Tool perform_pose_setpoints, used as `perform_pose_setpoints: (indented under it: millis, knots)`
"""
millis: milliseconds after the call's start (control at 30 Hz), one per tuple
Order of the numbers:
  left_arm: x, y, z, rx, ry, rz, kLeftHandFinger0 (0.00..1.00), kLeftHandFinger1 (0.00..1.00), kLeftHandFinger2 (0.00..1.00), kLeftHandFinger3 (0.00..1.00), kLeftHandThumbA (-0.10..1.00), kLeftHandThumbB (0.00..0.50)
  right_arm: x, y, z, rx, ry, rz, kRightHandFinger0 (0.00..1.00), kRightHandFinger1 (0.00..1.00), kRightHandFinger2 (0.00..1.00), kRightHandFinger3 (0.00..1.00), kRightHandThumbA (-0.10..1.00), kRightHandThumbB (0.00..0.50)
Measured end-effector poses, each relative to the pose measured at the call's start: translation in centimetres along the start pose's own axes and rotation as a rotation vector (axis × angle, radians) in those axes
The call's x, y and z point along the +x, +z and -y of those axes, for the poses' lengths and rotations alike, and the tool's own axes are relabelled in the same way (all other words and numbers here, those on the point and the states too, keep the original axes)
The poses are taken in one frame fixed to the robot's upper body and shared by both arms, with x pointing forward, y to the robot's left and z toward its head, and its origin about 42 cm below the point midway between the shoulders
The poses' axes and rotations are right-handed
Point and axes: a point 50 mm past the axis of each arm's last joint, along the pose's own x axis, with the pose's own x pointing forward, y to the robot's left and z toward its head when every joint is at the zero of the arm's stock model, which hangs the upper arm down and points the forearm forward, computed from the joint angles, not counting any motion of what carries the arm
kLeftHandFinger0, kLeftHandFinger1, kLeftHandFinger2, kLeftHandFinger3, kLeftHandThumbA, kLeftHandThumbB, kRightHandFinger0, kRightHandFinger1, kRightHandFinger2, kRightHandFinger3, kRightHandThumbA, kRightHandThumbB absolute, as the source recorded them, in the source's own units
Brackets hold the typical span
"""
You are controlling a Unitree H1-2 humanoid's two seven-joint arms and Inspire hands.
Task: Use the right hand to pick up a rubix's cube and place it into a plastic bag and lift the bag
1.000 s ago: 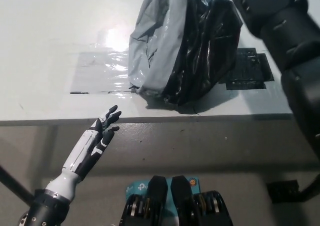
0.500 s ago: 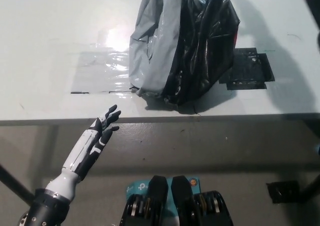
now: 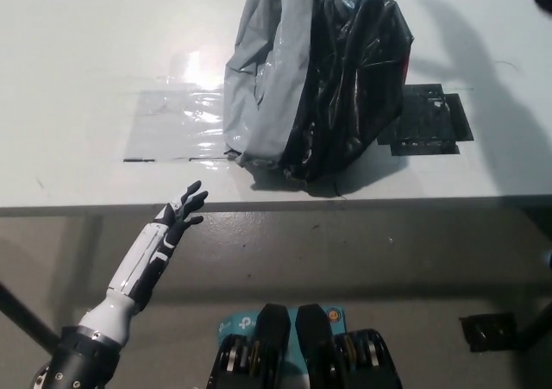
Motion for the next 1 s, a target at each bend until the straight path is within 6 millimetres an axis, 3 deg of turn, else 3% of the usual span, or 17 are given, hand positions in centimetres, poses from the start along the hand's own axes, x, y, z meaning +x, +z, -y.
perform_pose_setpoints:
  millis: [67, 100, 133, 200, 300, 333, 400, 433, 467, 500, 600, 767, 800, 967, 1000]
  knots:
    - [0.0, 0.0, 0.0, 0.000, 0.000, -0.001, 0.99, 1.00, 1.00, 1.00, 1.00, 0.166, -1.2, -2.2, -1.1, 0.015, 0.011, -0.020, 1.00, 1.00, 1.00, 1.00, 1.00, 0.396]
    - [0.0, 0.0, 0.0, 0.000, 0.000, -0.001, 0.99, 1.00, 1.00, 1.00, 1.00, 0.166, -1.2, -2.2, -1.1, 0.015, 0.011, -0.020, 1.00, 1.00, 1.00, 1.00, 1.00, 0.397]
    - [0.1, 0.0, 0.0, 0.000, 0.000, -0.002, 0.99, 1.00, 1.00, 1.00, 1.00, 0.165, -2.8, -5.1, -2.5, 0.031, 0.029, -0.057, 1.00, 1.00, 1.00, 1.00, 1.00, 0.389]
    - [0.3, 0.0, -0.1, 0.000, 0.000, 0.000, 1.00, 1.00, 1.00, 1.00, 1.00, 0.137, -4.5, -7.7, -3.7, 0.047, 0.039, -0.087, 1.00, 1.00, 1.00, 1.00, 1.00, 0.353]
    - [0.5, 0.1, -0.2, 0.001, 0.000, 0.002, 1.00, 1.00, 1.00, 1.00, 1.00, 0.136, -7.0, -11.0, -5.3, 0.067, 0.054, -0.132, 1.00, 1.00, 1.00, 1.00, 1.00, 0.320]
    - [0.6, 0.1, -0.2, 0.001, 0.001, 0.000, 1.00, 1.00, 1.00, 1.00, 1.00, 0.141, -8.7, -12.9, -6.4, 0.080, 0.066, -0.162, 1.00, 1.00, 1.00, 1.00, 1.00, 0.345]
    - [0.7, 0.0, -0.2, 0.000, 0.001, -0.004, 1.00, 1.00, 1.00, 1.00, 1.00, 0.135, -11.2, -15.2, -7.9, 0.095, 0.084, -0.198, 1.00, 1.00, 1.00, 1.00, 1.00, 0.335]
    - [0.8, 0.0, -0.2, 0.000, 0.001, -0.006, 1.00, 1.00, 1.00, 1.00, 1.00, 0.110, -12.3, -16.0, -8.6, 0.100, 0.092, -0.209, 1.00, 1.00, 1.00, 1.00, 1.00, 0.309]
    - [0.9, 0.0, -0.3, -0.001, 0.001, -0.008, 1.00, 1.00, 1.00, 1.00, 1.00, 0.110, -14.1, -17.2, -9.7, 0.109, 0.107, -0.226, 1.00, 1.00, 1.00, 1.00, 1.00, 0.309]
    - [0.9, 0.0, -0.3, -0.001, 0.002, -0.009, 1.00, 1.00, 1.00, 1.00, 1.00, 0.079, -15.1, -17.8, -10.3, 0.113, 0.116, -0.238, 1.00, 1.00, 1.00, 1.00, 1.00, 0.304]
    - [1.2, 0.0, -0.4, -0.001, 0.004, -0.011, 1.00, 1.00, 1.00, 1.00, 1.00, 0.108, -20.4, -20.1, -13.2, 0.140, 0.155, -0.276, 1.00, 1.00, 1.00, 1.00, 1.00, 0.307]
    - [1.3, 0.1, -0.6, 0.000, 0.009, -0.011, 1.00, 1.00, 1.00, 1.00, 1.00, 0.156, -27.4, -20.8, -16.4, 0.188, 0.179, -0.282, 1.00, 1.00, 1.00, 1.00, 1.00, 0.325]
    - [1.3, 0.1, -0.6, 0.000, 0.010, -0.010, 1.00, 1.00, 1.00, 1.00, 1.00, 0.177, -28.5, -20.7, -16.8, 0.197, 0.177, -0.274, 1.00, 1.00, 1.00, 1.00, 1.00, 0.348]
    - [1.3, 0.1, -0.8, 0.000, 0.014, -0.011, 1.00, 1.00, 1.00, 1.00, 1.00, 0.206, -32.9, -18.5, -18.2, 0.256, 0.138, -0.195, 1.00, 1.00, 1.00, 1.00, 1.00, 0.337]
    - [1.3, 0.1, -0.8, 0.000, 0.014, -0.011, 1.00, 1.00, 1.00, 1.00, 1.00, 0.208, -32.9, -18.5, -18.2, 0.256, 0.138, -0.195, 1.00, 1.00, 1.00, 1.00, 1.00, 0.343]
